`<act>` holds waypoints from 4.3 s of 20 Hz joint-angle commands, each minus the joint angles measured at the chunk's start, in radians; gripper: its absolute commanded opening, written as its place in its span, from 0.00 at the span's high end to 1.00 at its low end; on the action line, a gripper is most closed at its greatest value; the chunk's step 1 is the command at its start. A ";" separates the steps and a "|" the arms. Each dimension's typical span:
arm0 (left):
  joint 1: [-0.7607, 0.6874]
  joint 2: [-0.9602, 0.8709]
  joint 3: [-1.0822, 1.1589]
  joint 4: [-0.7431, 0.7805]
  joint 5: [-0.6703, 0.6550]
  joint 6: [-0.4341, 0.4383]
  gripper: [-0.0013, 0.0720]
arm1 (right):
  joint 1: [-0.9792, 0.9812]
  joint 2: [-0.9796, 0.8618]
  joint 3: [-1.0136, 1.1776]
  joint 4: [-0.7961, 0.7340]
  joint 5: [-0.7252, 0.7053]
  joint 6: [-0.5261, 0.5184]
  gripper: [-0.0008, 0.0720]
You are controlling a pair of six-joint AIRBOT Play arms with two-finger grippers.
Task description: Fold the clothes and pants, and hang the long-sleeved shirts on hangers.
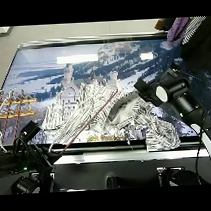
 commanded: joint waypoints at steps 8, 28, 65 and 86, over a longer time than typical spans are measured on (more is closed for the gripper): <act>-0.002 -0.090 -0.001 -0.062 -0.008 0.098 0.95 | -0.003 0.016 0.003 0.137 -0.103 -0.124 0.95; -0.003 -0.058 0.055 -0.071 -0.147 0.043 0.95 | -0.004 0.013 0.003 -0.016 -0.036 -0.119 0.95; -0.031 -0.514 0.089 -0.089 0.241 0.597 0.95 | 0.112 0.066 0.434 0.339 0.413 -0.486 0.95; -0.111 -0.766 0.128 -0.618 0.579 0.922 0.95 | 0.112 0.055 0.479 0.253 0.468 -0.515 0.95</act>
